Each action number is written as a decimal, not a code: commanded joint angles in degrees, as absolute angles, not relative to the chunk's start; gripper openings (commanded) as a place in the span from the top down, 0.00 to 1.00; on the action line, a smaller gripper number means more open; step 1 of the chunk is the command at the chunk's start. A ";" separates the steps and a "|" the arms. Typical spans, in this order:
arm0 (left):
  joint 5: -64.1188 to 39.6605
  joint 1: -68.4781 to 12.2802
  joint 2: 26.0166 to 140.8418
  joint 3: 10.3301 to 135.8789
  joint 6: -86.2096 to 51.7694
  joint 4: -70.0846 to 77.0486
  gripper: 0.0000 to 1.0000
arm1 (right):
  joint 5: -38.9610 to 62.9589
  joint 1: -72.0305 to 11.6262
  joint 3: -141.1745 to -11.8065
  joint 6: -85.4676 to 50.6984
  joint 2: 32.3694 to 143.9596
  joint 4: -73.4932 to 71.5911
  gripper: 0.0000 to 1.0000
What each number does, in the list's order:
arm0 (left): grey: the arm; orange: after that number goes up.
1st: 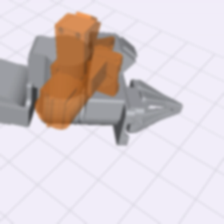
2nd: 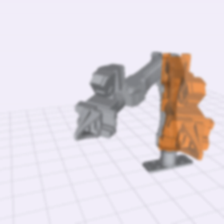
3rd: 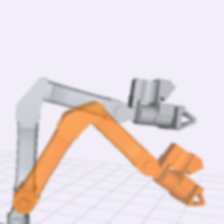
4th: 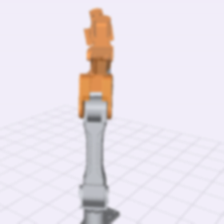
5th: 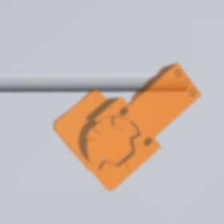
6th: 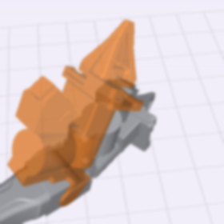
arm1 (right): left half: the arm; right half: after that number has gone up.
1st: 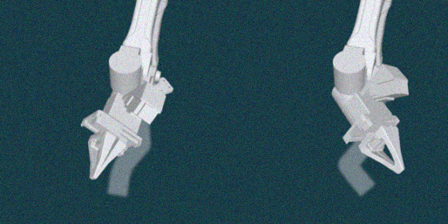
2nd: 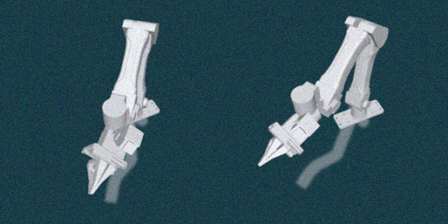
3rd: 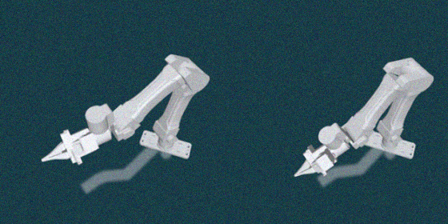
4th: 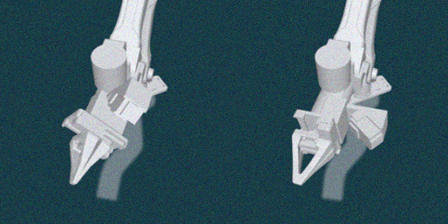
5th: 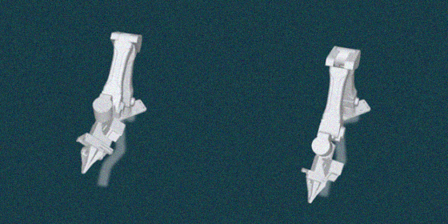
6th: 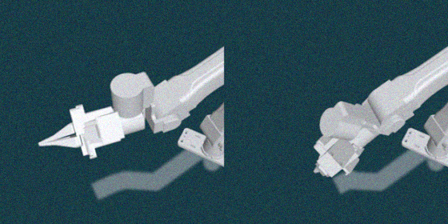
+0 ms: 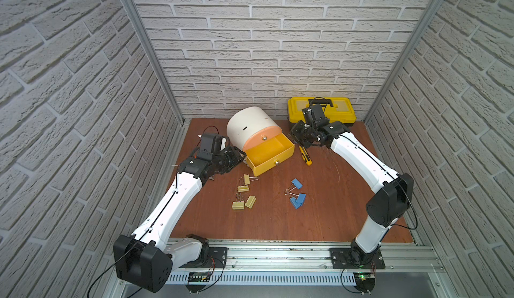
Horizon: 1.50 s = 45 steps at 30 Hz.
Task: Put the binder clips in the drawer according to color
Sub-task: Pick up the binder clip at the center of the board.
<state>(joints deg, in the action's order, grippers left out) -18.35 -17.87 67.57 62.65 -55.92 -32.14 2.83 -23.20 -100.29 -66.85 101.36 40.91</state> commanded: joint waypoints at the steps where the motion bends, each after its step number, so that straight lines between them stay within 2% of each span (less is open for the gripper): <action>1: -18.59 -17.45 66.39 63.11 -54.94 -30.41 0.46 | 2.20 -22.55 -99.35 -66.40 99.54 39.08 0.66; 13: -17.25 -16.62 64.22 62.71 -54.49 -32.33 0.46 | 2.46 -17.30 -92.82 -61.31 94.74 34.55 0.63; 19: -16.85 -14.51 60.21 59.86 -54.54 -34.97 0.46 | 1.45 -15.00 -89.60 -57.68 94.23 37.67 0.59; 37: -16.78 -13.18 49.47 41.47 -60.47 -34.34 0.46 | 5.63 -14.68 -57.02 -54.93 81.19 33.07 0.54; 45: -13.77 -20.37 48.08 32.46 -67.22 -28.90 0.46 | 9.25 -15.15 -45.85 -51.94 76.36 32.25 0.51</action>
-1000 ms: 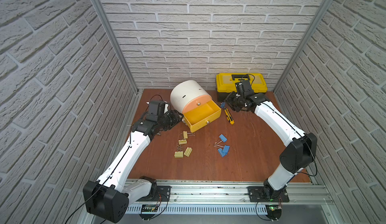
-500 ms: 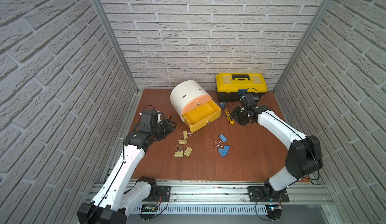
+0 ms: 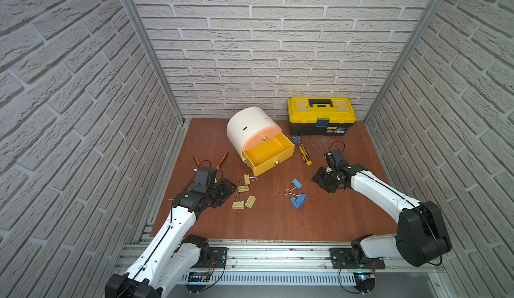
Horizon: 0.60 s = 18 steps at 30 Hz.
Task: Put the binder clips in the drawer according to color
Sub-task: Pick up the binder clip at the center of the board.
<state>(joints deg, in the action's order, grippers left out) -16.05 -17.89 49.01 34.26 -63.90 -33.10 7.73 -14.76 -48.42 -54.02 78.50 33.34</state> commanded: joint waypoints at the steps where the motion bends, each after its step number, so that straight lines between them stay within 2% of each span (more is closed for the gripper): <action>1: -12.96 -21.62 47.91 31.84 -67.99 -28.43 0.46 | 9.39 -15.35 -44.68 -52.04 75.62 32.11 0.50; 13: -4.71 -33.13 43.08 26.21 -76.36 -27.25 0.46 | 9.65 -20.81 -38.57 -51.93 68.91 31.64 0.40; 18: -1.29 -37.85 42.65 25.88 -78.62 -27.25 0.46 | 13.55 -21.82 -36.98 -49.80 69.23 29.78 0.35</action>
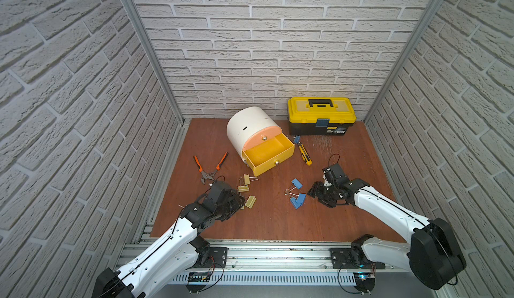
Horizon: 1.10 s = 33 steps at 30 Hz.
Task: Put the binder clips in the drawer according to color
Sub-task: Pick up the binder clip at the center of the board.
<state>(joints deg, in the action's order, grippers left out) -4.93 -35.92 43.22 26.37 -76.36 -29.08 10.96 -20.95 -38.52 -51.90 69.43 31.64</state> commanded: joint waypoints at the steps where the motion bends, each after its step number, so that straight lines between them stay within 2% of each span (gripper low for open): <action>1: -0.64 -38.59 42.64 26.04 -78.97 -27.16 0.46 | 14.17 -22.24 -36.92 -49.31 69.65 29.38 0.34; 4: 1.05 -40.76 42.84 26.52 -79.75 -27.16 0.46 | 14.03 -24.08 -38.00 -46.50 70.72 29.99 0.31; 15: 4.38 -44.63 42.54 28.64 -80.42 -29.00 0.46 | 3.87 -30.62 -45.81 -33.57 73.87 42.10 0.29; 20: 4.27 -44.77 42.60 29.33 -80.09 -29.35 0.46 | 1.52 -33.36 -45.29 -33.04 74.43 43.95 0.34; 33: 3.82 -44.83 43.00 30.41 -79.50 -30.41 0.46 | -2.96 -37.27 -49.02 -32.08 84.37 41.23 0.33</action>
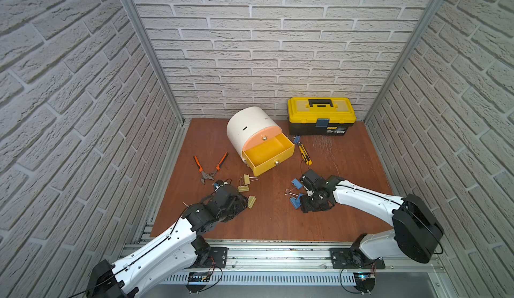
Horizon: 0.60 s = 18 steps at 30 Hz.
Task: Put the binder clips in the drawer according to color
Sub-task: Pick up the binder clip at the center of the board.
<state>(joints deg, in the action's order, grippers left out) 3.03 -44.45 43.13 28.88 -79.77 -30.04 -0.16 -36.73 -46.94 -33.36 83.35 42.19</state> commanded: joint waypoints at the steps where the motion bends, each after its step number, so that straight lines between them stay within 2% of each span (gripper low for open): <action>1: 3.87 -44.82 42.90 30.41 -79.50 -30.45 0.46 | -3.55 -37.27 -49.48 -31.96 84.98 41.15 0.33; 18: 4.66 -44.82 41.98 30.14 -79.98 -31.46 0.46 | -5.53 -37.18 -56.51 -24.76 93.07 37.45 0.33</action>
<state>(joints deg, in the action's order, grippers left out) 3.62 -44.45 42.15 28.88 -79.79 -31.22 -5.21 -36.93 -55.46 -27.07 92.79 39.18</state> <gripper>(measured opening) 0.541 0.673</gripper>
